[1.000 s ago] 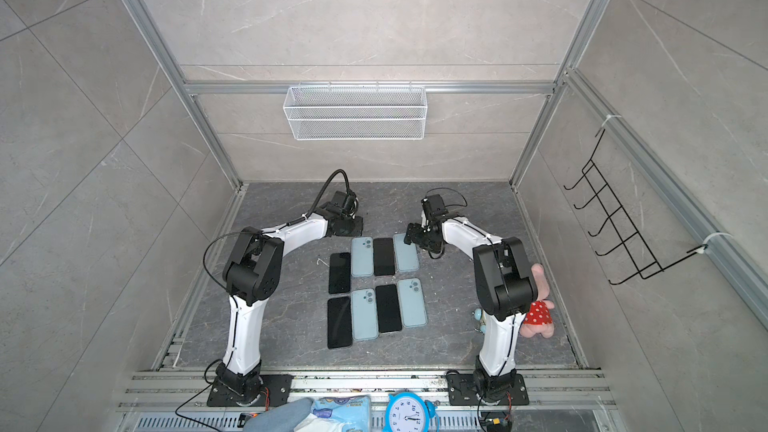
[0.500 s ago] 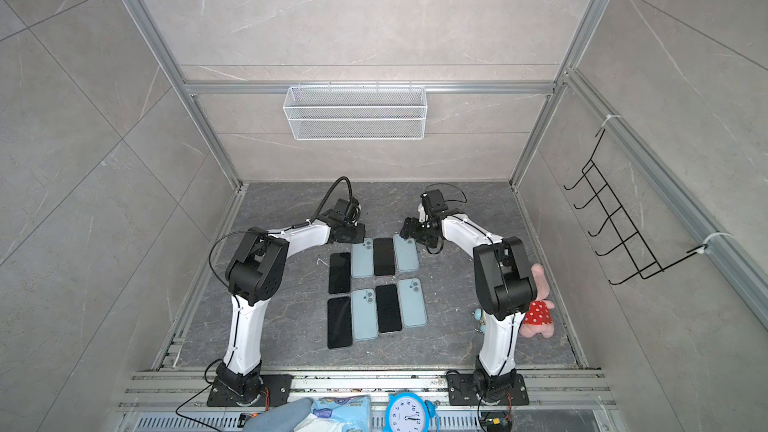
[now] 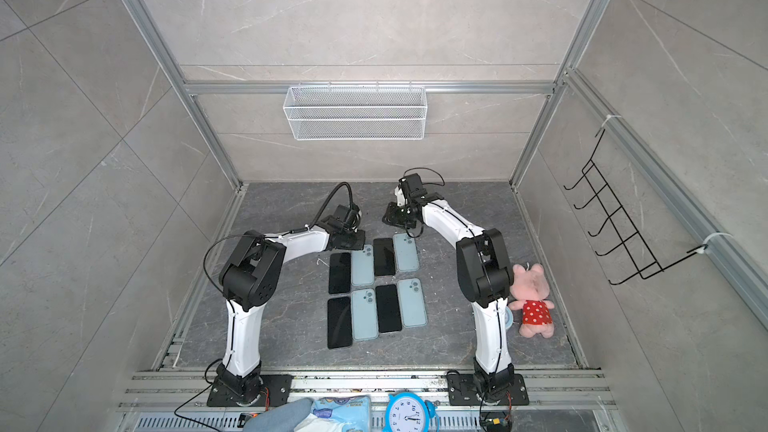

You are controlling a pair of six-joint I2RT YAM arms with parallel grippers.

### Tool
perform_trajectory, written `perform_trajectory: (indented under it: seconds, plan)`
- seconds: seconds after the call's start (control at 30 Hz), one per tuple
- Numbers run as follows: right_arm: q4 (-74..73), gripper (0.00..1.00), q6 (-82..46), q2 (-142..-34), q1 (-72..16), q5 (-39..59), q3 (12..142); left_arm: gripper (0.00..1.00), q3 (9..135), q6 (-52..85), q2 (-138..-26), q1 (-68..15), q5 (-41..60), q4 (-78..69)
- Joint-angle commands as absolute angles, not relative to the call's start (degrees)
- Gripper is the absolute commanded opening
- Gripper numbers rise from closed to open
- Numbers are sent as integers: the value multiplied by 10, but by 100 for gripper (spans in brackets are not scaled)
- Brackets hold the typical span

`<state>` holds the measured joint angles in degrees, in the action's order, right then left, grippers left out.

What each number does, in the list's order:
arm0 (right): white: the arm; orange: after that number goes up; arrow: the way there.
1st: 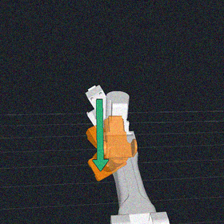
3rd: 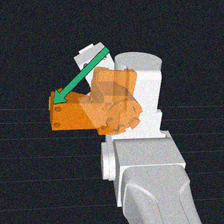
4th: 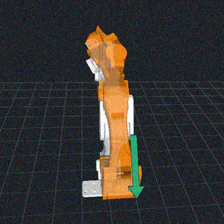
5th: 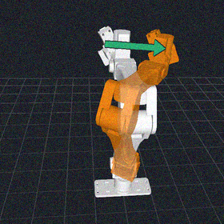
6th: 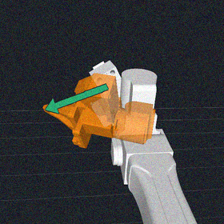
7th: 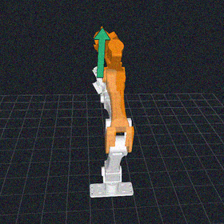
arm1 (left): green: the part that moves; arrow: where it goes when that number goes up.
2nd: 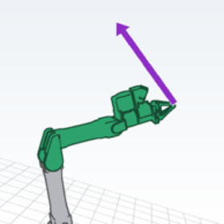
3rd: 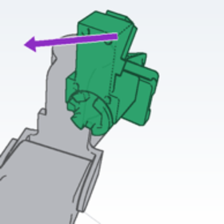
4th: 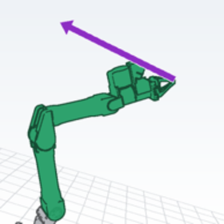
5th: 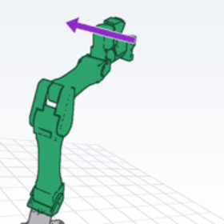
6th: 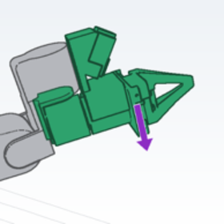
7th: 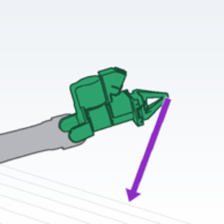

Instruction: Take the phone out of the phone case

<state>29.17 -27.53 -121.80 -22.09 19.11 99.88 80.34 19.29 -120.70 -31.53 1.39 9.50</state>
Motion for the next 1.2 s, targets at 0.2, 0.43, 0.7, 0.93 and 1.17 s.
perform_trajectory:
  seconds: [0.2, 0.43, 0.7, 0.93, 1.17]
  plan:
    - [358, 18, -272, -1318, -246, 176, 1099, 29, 781, 215, -1087, -316, -39, 104]
    - [380, 14, -266, -1371, -253, 156, 1148, 55, 754, 219, -994, -316, -48, 102]
    - [378, 7, -258, -1365, -264, 139, 1115, 70, 691, 228, -882, -316, -71, 99]
    - [357, 4, -256, -1322, -270, 131, 1047, 76, 649, 221, -806, -313, -120, 117]
    - [330, 26, -273, -1281, -263, 124, 1059, 86, 613, 232, -766, -302, -150, 117]
